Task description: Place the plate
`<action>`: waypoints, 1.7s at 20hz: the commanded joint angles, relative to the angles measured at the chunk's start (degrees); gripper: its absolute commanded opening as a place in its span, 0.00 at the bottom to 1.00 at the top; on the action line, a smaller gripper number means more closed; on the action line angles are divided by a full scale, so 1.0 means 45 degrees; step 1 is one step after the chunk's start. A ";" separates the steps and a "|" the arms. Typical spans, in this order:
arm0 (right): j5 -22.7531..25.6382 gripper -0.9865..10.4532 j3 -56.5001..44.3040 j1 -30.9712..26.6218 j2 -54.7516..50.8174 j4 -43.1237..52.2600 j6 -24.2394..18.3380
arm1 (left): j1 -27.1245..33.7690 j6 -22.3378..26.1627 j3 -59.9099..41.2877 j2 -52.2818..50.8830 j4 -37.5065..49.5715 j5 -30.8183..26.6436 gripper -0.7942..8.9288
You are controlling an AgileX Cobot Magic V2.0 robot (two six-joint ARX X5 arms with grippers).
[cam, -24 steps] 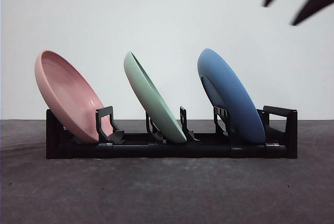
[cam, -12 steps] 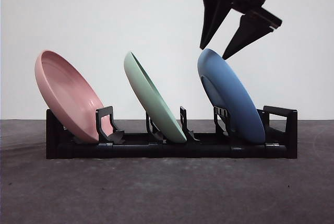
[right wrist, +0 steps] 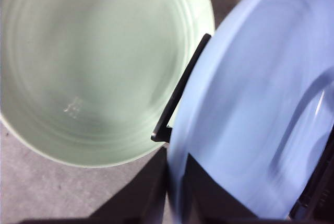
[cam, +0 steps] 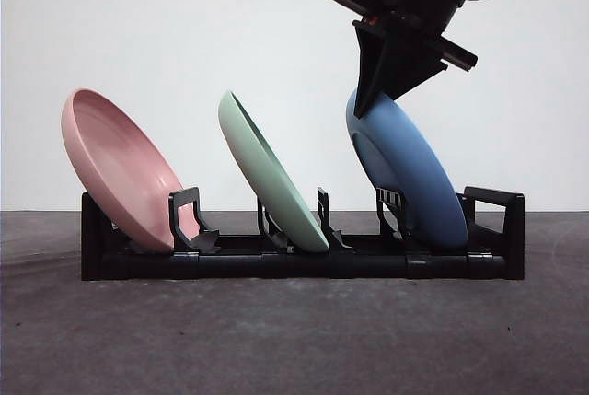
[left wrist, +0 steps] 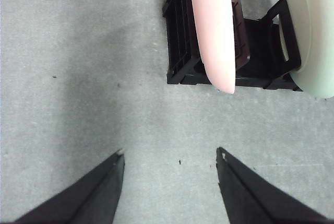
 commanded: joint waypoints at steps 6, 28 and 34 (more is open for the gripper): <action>-0.1491 0.09 0.2667 0.0112 -0.0437 -0.1647 -0.0097 | -0.0010 -0.0005 0.0301 0.0068 0.0117 0.0058 0.37; 0.6062 0.09 -0.7553 1.0122 -0.9500 -0.3531 -0.1962 | -0.0010 -0.0058 0.0301 0.0073 0.0117 0.0058 0.37; 0.6052 0.09 -0.7650 1.1162 -0.6839 -0.1923 -0.2560 | -0.0010 -0.0053 0.0301 0.0073 0.0126 0.0058 0.37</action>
